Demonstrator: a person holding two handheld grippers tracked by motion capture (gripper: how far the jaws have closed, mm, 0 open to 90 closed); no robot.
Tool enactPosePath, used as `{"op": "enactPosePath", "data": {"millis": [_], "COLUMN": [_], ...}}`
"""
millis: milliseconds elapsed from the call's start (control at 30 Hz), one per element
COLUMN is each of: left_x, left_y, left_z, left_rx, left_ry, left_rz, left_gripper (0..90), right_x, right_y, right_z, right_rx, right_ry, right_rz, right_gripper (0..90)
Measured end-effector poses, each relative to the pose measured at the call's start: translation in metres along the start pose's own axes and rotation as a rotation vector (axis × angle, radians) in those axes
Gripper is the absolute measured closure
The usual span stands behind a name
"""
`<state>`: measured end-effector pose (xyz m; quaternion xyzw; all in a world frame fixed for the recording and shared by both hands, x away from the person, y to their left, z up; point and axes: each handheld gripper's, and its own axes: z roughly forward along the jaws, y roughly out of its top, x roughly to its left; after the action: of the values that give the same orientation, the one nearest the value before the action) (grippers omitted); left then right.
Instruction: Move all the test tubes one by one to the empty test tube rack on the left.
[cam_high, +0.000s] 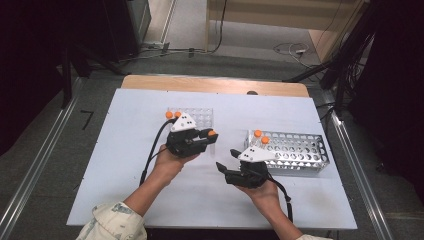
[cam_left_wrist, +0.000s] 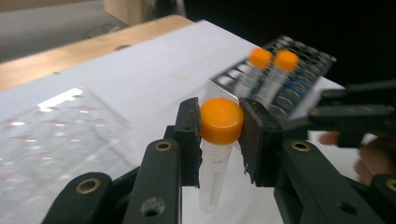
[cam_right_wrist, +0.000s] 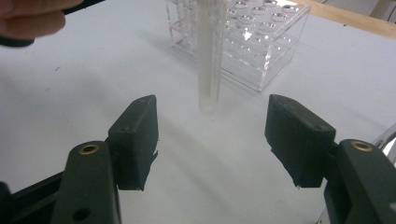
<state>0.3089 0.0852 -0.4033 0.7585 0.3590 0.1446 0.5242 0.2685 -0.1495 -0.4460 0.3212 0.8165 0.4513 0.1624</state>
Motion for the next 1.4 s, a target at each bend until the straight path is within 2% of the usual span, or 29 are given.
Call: {"op": "enactPosePath", "data": {"millis": [300, 667, 767, 833, 1033, 1067, 1200, 1400], "left_x": [0.041, 0.066, 0.071, 0.074, 0.079, 0.079, 0.081, 0.076], "left_y": [0.010, 0.023, 0.026, 0.027, 0.027, 0.026, 0.025, 0.021], "left_z": [-0.016, -0.020, -0.023, -0.024, -0.018, -0.017, -0.013, -0.004], "left_rx": [-0.043, -0.069, -0.079, -0.091, -0.086, -0.078, -0.061, 0.002], "left_ry": [0.125, 0.198, 0.238, 0.245, 0.264, 0.274, 0.264, 0.269], "left_rz": [-0.059, -0.087, -0.077, -0.088, -0.086, -0.078, -0.084, -0.050], "left_gripper": [70.8, 70.8, 70.8, 70.8, 70.8, 70.8, 70.8, 70.5], "right_x": [-0.001, -0.006, -0.007, -0.008, -0.010, -0.010, -0.011, -0.012], "right_y": [-0.001, -0.007, -0.009, -0.010, -0.013, -0.013, -0.013, -0.013], "right_z": [-0.005, -0.012, -0.016, -0.019, -0.024, -0.025, -0.026, -0.026], "right_rx": [-0.006, -0.004, -0.008, -0.013, -0.017, -0.018, -0.017, -0.020], "right_ry": [0.000, -0.017, -0.027, -0.033, -0.049, -0.051, -0.052, -0.052], "right_rz": [0.003, 0.025, 0.036, 0.040, 0.053, 0.054, 0.060, 0.060], "right_gripper": [32.8, 32.8, 32.9, 32.9, 32.8, 32.9, 32.8, 32.7]}}
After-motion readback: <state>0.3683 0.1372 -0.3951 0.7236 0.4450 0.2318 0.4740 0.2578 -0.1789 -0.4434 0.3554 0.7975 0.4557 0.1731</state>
